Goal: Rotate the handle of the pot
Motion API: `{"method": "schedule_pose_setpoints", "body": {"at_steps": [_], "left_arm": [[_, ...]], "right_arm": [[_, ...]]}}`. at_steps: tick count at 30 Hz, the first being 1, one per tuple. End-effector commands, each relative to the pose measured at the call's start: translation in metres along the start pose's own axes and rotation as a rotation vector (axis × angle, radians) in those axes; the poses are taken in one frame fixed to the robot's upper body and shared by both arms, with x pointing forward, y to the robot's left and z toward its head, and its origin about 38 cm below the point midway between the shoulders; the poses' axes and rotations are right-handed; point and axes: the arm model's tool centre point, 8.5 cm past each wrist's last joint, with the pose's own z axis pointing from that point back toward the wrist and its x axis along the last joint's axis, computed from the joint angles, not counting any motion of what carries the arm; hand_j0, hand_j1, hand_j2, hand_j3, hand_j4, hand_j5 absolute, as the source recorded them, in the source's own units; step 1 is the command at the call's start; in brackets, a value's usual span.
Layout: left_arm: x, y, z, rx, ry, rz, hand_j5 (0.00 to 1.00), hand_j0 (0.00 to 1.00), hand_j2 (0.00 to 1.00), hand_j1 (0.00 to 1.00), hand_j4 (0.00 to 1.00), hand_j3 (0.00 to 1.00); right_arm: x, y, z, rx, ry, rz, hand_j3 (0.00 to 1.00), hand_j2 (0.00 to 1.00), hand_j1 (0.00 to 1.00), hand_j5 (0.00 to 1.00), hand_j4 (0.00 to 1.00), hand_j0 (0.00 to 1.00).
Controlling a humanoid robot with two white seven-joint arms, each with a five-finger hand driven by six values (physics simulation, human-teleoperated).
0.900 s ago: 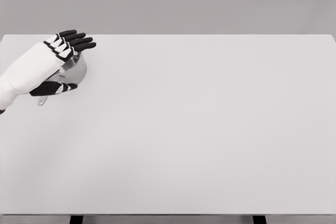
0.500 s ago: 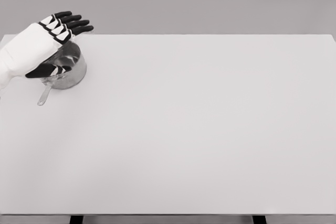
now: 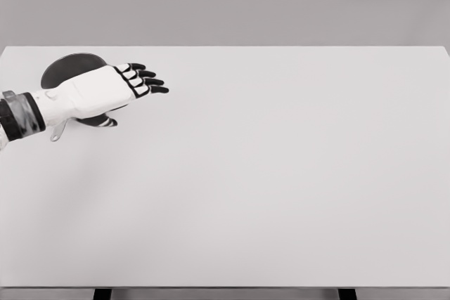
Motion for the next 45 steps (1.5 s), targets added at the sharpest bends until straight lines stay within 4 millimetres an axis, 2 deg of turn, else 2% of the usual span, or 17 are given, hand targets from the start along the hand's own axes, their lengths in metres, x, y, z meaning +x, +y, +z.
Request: {"method": "schedule_pose_setpoints", "body": {"at_steps": [1, 9, 19, 27, 45], "left_arm": [[-0.001, 0.000, -0.003, 0.007, 0.016, 0.000, 1.00, 1.00, 1.00, 1.00, 1.00, 1.00], [-0.007, -0.006, -0.011, 0.034, 0.130, 0.089, 1.00, 1.00, 1.00, 1.00, 1.00, 1.00], [-0.010, -0.028, -0.007, 0.041, 0.253, 0.164, 1.00, 1.00, 1.00, 1.00, 1.00, 1.00], [-0.011, -0.039, -0.008, 0.036, 0.336, 0.134, 1.00, 1.00, 1.00, 1.00, 1.00, 1.00], [-0.019, -0.060, -0.001, 0.006, 0.469, 0.183, 1.00, 1.00, 1.00, 1.00, 1.00, 1.00]], "right_arm": [[0.000, 0.000, 0.000, 0.000, 0.001, 0.000, 1.00, 1.00, 1.00, 1.00, 1.00, 1.00], [0.000, 0.000, 0.000, 0.000, 0.001, 0.000, 1.00, 1.00, 1.00, 1.00, 1.00, 1.00], [0.000, 0.000, 0.000, 0.000, -0.001, 0.000, 1.00, 1.00, 1.00, 1.00, 1.00, 1.00], [0.000, 0.000, 0.000, 0.000, 0.001, 0.000, 1.00, 1.00, 1.00, 1.00, 1.00, 1.00], [0.000, 0.000, 0.000, 0.000, 0.001, 0.000, 1.00, 1.00, 1.00, 1.00, 1.00, 1.00]]}}
